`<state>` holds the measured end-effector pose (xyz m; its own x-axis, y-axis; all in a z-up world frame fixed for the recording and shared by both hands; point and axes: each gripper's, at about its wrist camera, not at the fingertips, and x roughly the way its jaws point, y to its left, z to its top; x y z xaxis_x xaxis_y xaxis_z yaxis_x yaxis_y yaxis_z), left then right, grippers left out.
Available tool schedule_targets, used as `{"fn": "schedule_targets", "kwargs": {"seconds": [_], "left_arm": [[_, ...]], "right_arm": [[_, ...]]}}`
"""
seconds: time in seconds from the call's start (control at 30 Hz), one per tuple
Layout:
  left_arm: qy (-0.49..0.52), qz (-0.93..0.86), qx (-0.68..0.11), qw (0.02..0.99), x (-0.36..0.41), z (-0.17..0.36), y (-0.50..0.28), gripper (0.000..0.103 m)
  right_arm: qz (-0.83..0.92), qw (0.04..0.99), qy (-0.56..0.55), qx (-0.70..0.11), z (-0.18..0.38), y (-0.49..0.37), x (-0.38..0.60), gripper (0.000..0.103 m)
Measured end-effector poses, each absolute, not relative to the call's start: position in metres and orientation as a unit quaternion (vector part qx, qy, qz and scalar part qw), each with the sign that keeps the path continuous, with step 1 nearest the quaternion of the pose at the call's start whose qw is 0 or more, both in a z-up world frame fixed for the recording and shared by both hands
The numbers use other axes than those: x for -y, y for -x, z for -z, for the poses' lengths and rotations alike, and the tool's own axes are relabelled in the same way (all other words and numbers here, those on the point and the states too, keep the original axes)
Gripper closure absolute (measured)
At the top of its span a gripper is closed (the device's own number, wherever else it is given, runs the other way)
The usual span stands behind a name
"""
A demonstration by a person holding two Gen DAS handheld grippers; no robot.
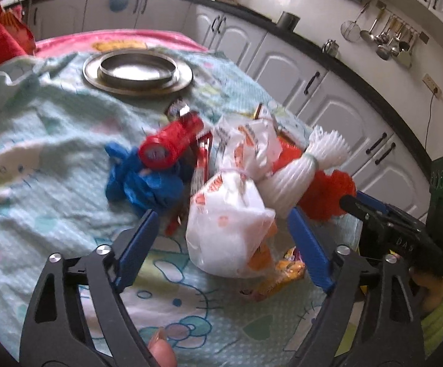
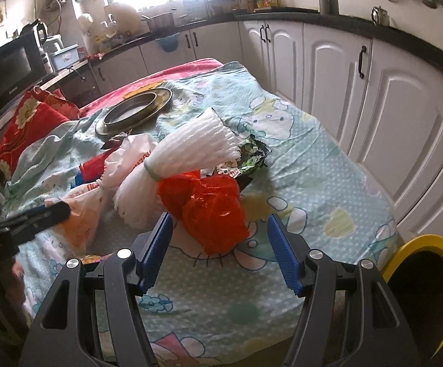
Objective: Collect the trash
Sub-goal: 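Grasp the white printed plastic bag with the left tool while the right tool grasps the red bag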
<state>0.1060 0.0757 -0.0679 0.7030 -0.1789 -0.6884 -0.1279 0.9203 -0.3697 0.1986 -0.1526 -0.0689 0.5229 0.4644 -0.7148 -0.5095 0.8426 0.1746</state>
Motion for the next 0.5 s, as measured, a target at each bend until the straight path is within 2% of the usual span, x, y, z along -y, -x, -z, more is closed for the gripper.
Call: {"fn": "schedule_targets", "kwargs": {"seconds": [0.07, 0.2, 0.23, 0.27, 0.33, 0.5], "left_arm": [[0.201, 0.017, -0.392, 0.897, -0.074, 0.072, -0.107, 0.038], [0.204, 0.022, -0.397, 0.895, -0.073, 0.073, -0.108, 0.053], [0.203, 0.021, -0.397, 0.895, -0.073, 0.074, -0.107, 0.060], [0.202, 0.020, -0.396, 0.896, -0.073, 0.073, -0.107, 0.067], [0.202, 0.021, -0.394, 0.896, -0.072, 0.072, -0.106, 0.073], [0.192, 0.013, -0.377, 0.906, -0.071, 0.061, -0.102, 0.077]], "right_arm": [[-0.280, 0.870, 0.023, -0.405, 0.071, -0.201, 0.153, 0.049], [-0.292, 0.860, 0.020, -0.417, 0.077, -0.203, 0.152, 0.077], [-0.295, 0.859, 0.023, -0.417, 0.077, -0.202, 0.152, 0.082], [-0.296, 0.860, 0.025, -0.415, 0.077, -0.201, 0.152, 0.084], [-0.291, 0.866, 0.033, -0.406, 0.073, -0.197, 0.152, 0.087], [-0.283, 0.880, 0.049, -0.379, 0.057, -0.188, 0.157, 0.089]]}}
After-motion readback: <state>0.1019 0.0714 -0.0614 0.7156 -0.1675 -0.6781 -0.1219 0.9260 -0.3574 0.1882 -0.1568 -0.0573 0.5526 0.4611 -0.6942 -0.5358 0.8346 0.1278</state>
